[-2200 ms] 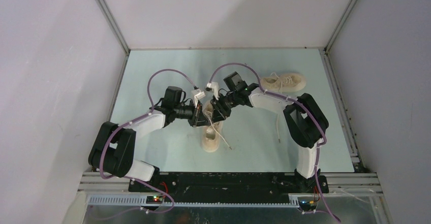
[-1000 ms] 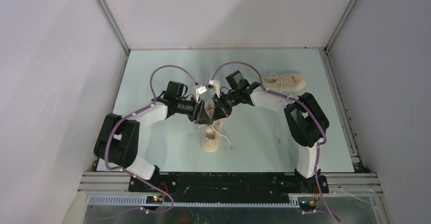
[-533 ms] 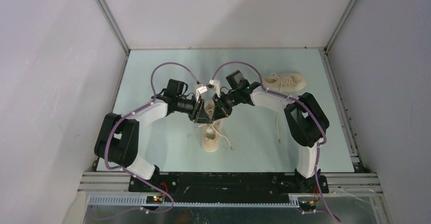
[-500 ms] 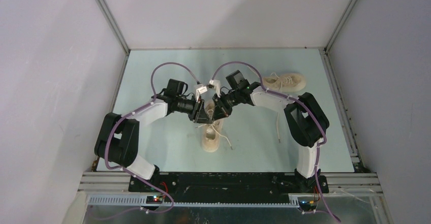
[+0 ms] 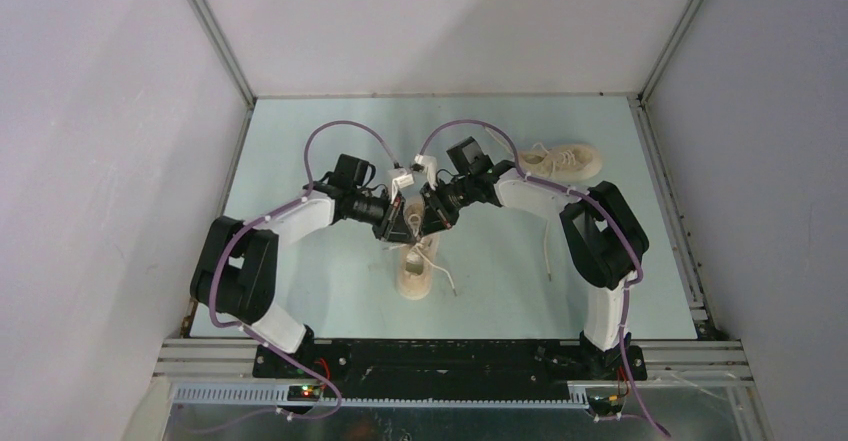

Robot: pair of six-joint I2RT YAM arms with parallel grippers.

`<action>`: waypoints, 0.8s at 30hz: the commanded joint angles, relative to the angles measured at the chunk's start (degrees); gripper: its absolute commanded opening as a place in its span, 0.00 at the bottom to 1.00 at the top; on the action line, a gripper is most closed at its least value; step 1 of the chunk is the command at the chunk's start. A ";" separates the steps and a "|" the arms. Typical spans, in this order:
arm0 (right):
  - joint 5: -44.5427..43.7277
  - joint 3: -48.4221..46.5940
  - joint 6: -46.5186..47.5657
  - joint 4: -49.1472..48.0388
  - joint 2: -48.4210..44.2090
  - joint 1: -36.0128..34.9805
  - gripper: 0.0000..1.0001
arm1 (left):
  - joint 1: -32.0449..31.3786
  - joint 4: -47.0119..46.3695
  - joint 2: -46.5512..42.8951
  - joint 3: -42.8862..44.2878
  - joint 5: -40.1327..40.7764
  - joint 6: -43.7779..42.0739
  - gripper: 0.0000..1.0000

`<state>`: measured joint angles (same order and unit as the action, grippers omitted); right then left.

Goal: Tie the shoes
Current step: Cross the shoelace with the shoelace.

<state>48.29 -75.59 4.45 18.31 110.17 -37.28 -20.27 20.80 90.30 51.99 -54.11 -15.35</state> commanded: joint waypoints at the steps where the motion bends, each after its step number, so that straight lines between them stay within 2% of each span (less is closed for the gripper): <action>1: 1.62 -2.34 0.52 -1.40 -0.13 -0.51 0.00 | -1.00 -0.03 0.30 2.14 0.15 -2.08 0.13; 4: 1.91 -2.36 0.43 -1.29 -0.08 -0.54 0.00 | -1.00 -1.09 0.02 1.88 -0.19 -1.41 0.01; 9: 2.63 -2.34 0.36 -0.63 -0.22 -0.74 0.00 | -0.79 -5.05 -0.41 0.47 -0.41 2.52 0.00; 10: 2.80 -2.35 0.28 -0.53 -0.35 -0.81 0.00 | -0.76 -6.09 -0.46 0.11 -0.54 3.69 0.02; 13: 2.73 -2.06 0.17 -0.82 -0.63 -0.92 0.00 | -0.57 -6.20 -0.25 0.02 -1.64 4.41 0.29; 15: 2.69 -2.04 0.15 -1.02 -0.66 -1.03 0.00 | -0.56 -4.92 -0.59 0.26 -2.43 1.06 0.37; 21: 2.76 -2.08 -0.01 -1.12 -0.35 -0.93 0.00 | -0.64 8.30 0.80 6.00 -2.51 -11.75 0.40; 24: 2.85 -2.10 -0.06 -1.22 -0.47 -0.98 0.00 | -0.85 10.40 1.50 7.44 -2.16 -13.85 0.41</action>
<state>49.84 -75.64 3.46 17.89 110.17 -37.15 -20.29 26.79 91.13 55.09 -54.61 -21.23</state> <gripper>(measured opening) 0.008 0.402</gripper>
